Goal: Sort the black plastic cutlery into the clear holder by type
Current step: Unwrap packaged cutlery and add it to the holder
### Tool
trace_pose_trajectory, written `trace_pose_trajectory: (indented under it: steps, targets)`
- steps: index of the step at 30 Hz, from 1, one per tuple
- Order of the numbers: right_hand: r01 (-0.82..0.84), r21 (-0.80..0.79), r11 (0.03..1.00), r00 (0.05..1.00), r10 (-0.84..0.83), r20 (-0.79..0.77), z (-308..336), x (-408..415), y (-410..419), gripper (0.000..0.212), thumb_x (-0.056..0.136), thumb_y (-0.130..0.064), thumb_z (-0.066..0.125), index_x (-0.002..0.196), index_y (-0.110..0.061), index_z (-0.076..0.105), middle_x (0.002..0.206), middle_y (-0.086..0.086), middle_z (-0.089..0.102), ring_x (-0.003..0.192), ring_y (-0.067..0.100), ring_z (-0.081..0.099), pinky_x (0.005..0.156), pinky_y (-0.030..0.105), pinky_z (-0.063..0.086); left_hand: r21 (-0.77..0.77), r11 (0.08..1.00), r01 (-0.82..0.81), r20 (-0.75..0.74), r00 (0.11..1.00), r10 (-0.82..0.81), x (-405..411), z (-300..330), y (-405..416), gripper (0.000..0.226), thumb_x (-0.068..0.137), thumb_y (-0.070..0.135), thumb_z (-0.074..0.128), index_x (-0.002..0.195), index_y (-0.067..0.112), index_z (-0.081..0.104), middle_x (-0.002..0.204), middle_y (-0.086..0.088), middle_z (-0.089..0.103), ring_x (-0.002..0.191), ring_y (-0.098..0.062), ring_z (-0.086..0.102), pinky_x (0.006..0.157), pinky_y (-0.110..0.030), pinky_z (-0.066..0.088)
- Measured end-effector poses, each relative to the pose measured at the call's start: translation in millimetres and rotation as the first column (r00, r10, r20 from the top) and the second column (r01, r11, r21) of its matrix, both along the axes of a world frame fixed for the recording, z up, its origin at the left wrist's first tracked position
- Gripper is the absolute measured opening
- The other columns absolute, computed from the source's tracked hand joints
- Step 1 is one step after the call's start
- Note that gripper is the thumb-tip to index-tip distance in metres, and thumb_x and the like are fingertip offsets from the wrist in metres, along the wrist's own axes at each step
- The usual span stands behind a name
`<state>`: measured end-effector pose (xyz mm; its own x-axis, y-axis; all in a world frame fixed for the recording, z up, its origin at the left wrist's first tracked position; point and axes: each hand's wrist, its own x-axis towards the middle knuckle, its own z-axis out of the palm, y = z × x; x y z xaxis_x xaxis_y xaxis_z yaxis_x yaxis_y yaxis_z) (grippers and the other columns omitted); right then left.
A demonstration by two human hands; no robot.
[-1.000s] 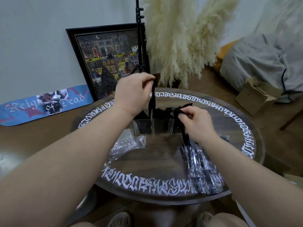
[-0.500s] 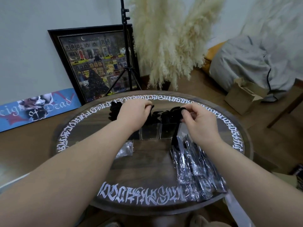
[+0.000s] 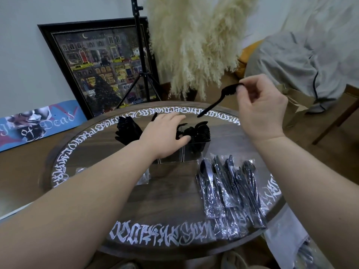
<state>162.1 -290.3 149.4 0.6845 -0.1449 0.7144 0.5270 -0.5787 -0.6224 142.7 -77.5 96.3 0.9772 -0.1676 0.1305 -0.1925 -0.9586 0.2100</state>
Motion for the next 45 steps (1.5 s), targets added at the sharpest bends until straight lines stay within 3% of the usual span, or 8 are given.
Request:
trace_pose_trajectory:
  steps: [2, 7, 10, 20, 26, 36, 41, 45]
  targets:
    - [0.027, -0.053, 0.998, 1.0, -0.026, 0.013, 1.4, 8.2, 0.5, 0.01, 0.089, -0.015, 0.058, 0.09, -0.009, 0.066, 0.072, -0.012, 0.057, 0.065, 0.002, 0.053, 0.066, 0.011, 0.04, 0.016, 1.0, 0.021, -0.031, 0.999, -0.021, 1.4, -1.6, -1.7, 0.072, 0.087, 0.063, 0.049, 0.147, 0.028, 0.03, 0.152, 0.008, 0.032, 0.14, -0.019, 0.027, 0.111, -0.041, 0.032]
    - [0.021, -0.23, 0.973, 0.984, -0.06, -0.166, -21.0, 28.6, 2.4, 0.013, 0.09, -0.017, 0.056, 0.096, -0.011, 0.066, 0.082, 0.006, 0.069, 0.077, 0.028, 0.062, 0.075, 0.039, 0.048, -0.051, 0.999, 0.005, -0.111, 0.994, -0.011, -3.1, -8.8, -1.2, 0.075, 0.082, 0.066, 0.054, 0.143, 0.026, 0.038, 0.142, 0.004, 0.046, 0.13, -0.019, 0.041, 0.103, -0.039, 0.04]
    - [-0.02, -0.265, 0.964, 0.978, -0.036, -0.206, -29.6, 27.8, 2.5, 0.011, 0.092, -0.016, 0.055, 0.096, -0.012, 0.065, 0.082, 0.006, 0.068, 0.077, 0.029, 0.061, 0.075, 0.044, 0.049, -0.089, 0.996, -0.011, -0.08, 0.997, 0.004, -4.7, -13.0, 2.0, 0.071, 0.084, 0.063, 0.055, 0.143, 0.027, 0.036, 0.141, 0.003, 0.045, 0.129, -0.018, 0.041, 0.102, -0.036, 0.04]
    - [-0.217, -0.398, 0.891, 0.888, 0.011, -0.459, -54.0, 20.9, 15.5, 0.022, 0.096, -0.016, 0.048, 0.11, -0.016, 0.066, 0.085, 0.002, 0.066, 0.082, 0.025, 0.058, 0.07, 0.028, 0.039, -0.078, 0.997, 0.025, -0.046, 0.999, -0.028, -3.9, -17.7, -0.2, 0.069, 0.084, 0.065, 0.05, 0.144, 0.034, 0.035, 0.145, 0.009, 0.041, 0.133, -0.015, 0.037, 0.104, -0.034, 0.037]
    - [-0.345, -0.374, 0.861, 0.78, 0.042, -0.624, -64.6, 18.9, 18.0, 0.038, 0.097, -0.008, 0.037, 0.124, -0.017, 0.061, 0.123, 0.004, 0.064, 0.116, 0.023, 0.055, 0.097, 0.031, 0.043, -0.046, 0.998, 0.042, -0.035, 0.998, -0.044, -3.1, -18.6, 2.3, 0.066, 0.086, 0.062, 0.05, 0.144, 0.032, 0.037, 0.145, 0.01, 0.042, 0.135, -0.016, 0.034, 0.108, -0.032, 0.031]
    - [-0.28, -0.303, 0.911, 0.825, 0.067, -0.561, -54.0, -21.9, 3.2, 0.037, 0.097, -0.007, 0.039, 0.126, -0.018, 0.059, 0.125, -0.001, 0.063, 0.118, 0.016, 0.054, 0.095, 0.02, 0.036, -0.045, 0.998, 0.051, 0.1, 0.994, -0.047, -34.2, -8.0, -3.4, 0.062, 0.087, 0.054, 0.056, 0.141, 0.027, 0.042, 0.142, 0.009, 0.046, 0.136, -0.016, 0.029, 0.111, -0.03, 0.026]
    - [-0.263, -0.252, 0.931, 0.827, 0.083, -0.556, -55.1, -62.8, -6.0, 0.033, 0.094, -0.009, 0.048, 0.123, -0.02, 0.061, 0.115, -0.003, 0.066, 0.103, 0.014, 0.059, 0.094, 0.03, 0.045, -0.062, 0.997, 0.05, 0.242, 0.97, -0.034, -69.9, -17.3, -13.8, 0.056, 0.083, 0.052, 0.06, 0.13, 0.022, 0.057, 0.13, 0.004, 0.057, 0.126, -0.023, 0.041, 0.105, -0.038, 0.037]
    - [-0.268, -0.248, 0.931, 0.802, 0.073, -0.592, -71.4, -88.8, -17.8, 0.029, 0.092, -0.015, 0.055, 0.12, -0.022, 0.062, 0.102, -0.008, 0.065, 0.091, 0.009, 0.06, 0.09, 0.029, 0.049, -0.089, 0.996, 0.033, 0.162, 0.987, -0.018, -100.2, -37.9, -27.2, 0.055, 0.085, 0.052, 0.059, 0.132, 0.024, 0.054, 0.133, 0.007, 0.054, 0.126, -0.022, 0.039, 0.106, -0.041, 0.037]
